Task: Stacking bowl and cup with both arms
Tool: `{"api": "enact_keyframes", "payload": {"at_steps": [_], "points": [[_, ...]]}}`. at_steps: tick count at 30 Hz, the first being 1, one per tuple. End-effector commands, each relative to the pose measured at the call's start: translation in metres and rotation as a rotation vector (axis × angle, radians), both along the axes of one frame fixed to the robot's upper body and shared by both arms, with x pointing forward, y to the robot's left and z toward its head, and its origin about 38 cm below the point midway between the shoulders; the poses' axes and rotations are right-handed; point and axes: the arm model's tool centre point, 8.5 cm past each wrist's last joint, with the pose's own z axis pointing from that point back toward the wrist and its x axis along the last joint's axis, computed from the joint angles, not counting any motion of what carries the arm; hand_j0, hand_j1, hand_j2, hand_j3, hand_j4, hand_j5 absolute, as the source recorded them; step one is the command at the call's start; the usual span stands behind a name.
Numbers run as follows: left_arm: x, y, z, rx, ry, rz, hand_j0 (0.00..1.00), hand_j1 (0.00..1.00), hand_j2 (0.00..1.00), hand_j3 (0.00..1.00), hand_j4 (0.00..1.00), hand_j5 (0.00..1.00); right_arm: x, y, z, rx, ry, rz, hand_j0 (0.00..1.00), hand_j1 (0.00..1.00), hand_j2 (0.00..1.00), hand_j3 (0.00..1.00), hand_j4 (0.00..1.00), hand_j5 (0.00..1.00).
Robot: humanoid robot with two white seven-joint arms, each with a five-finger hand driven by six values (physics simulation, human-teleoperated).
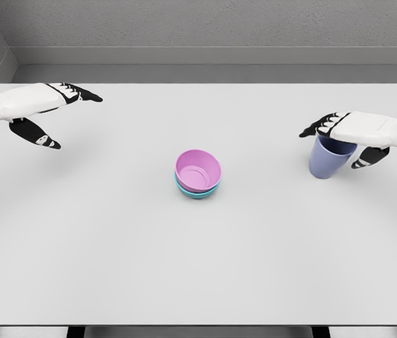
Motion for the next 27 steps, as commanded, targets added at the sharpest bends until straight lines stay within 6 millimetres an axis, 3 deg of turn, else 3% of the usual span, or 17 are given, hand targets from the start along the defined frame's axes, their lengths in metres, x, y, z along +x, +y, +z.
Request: {"api": "enact_keyframes", "payload": {"at_steps": [1, 18, 27], "points": [[0.0001, 0.0004, 0.0007, -0.007, 0.001, 0.003, 1.00, 1.00, 1.00, 1.00, 1.00, 1.00, 0.0005, -0.0023, -0.0009, 0.004, 0.005, -0.010, 1.00, 1.00, 1.00, 1.00, 1.00, 1.00], [0.0002, 0.0008, 0.0005, -0.007, 0.002, 0.004, 1.00, 1.00, 1.00, 1.00, 1.00, 1.00, 0.0030, -0.0072, -0.0069, -0.001, 0.017, -0.031, 1.00, 1.00, 1.00, 1.00, 1.00, 1.00], [0.0002, 0.0008, 0.0005, -0.007, 0.002, 0.004, 1.00, 1.00, 1.00, 1.00, 1.00, 1.00, 0.0048, -0.0071, -0.0024, 0.000, 0.006, -0.031, 0.87, 0.87, 0.87, 0.87, 0.87, 0.87]]}}
